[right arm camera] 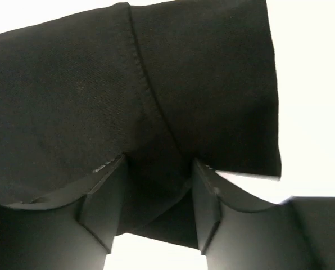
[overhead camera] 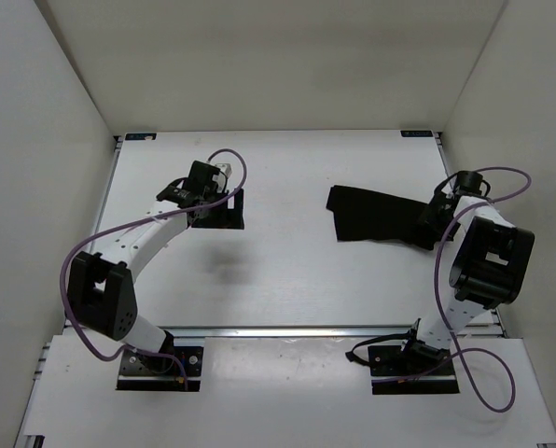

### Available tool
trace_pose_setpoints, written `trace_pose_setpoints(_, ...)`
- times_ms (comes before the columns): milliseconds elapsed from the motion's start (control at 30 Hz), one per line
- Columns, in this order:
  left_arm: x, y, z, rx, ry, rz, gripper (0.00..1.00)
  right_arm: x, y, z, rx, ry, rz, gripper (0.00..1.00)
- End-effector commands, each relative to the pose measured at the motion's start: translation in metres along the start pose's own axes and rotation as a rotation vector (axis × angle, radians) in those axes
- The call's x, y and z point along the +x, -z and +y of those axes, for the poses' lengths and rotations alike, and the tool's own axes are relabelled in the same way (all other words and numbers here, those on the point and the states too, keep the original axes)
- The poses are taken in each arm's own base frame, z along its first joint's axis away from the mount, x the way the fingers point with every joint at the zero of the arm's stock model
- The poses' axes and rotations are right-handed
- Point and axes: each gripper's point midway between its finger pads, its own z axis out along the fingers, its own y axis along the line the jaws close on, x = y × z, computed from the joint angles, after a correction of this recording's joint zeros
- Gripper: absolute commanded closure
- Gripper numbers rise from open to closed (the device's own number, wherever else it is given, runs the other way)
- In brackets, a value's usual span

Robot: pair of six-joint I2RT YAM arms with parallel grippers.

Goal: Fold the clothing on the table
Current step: Grab the skirt from the pile, then move the skirt to the center of the board

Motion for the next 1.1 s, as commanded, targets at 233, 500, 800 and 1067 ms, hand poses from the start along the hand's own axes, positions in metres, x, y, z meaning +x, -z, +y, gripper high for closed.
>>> trace_pose_setpoints(233,-0.012,-0.004,-0.014,0.041,0.001,0.014,0.02,-0.02,-0.016,0.014,-0.036,0.01,-0.011,0.89)
trace_pose_setpoints(500,-0.029,-0.007,-0.024,0.075,-0.01,-0.014,0.01,-0.095,0.037,0.053,-0.063,0.14,-0.18,1.0)
trace_pose_setpoints(800,-0.099,0.019,-0.026,0.095,-0.054,-0.189,0.01,-0.172,0.255,0.24,-0.587,0.439,-0.619,1.0)
trace_pose_setpoints(1067,-0.166,0.096,-0.032,0.152,-0.03,-0.446,0.02,-0.055,0.405,0.387,-1.158,0.731,-0.599,1.0)
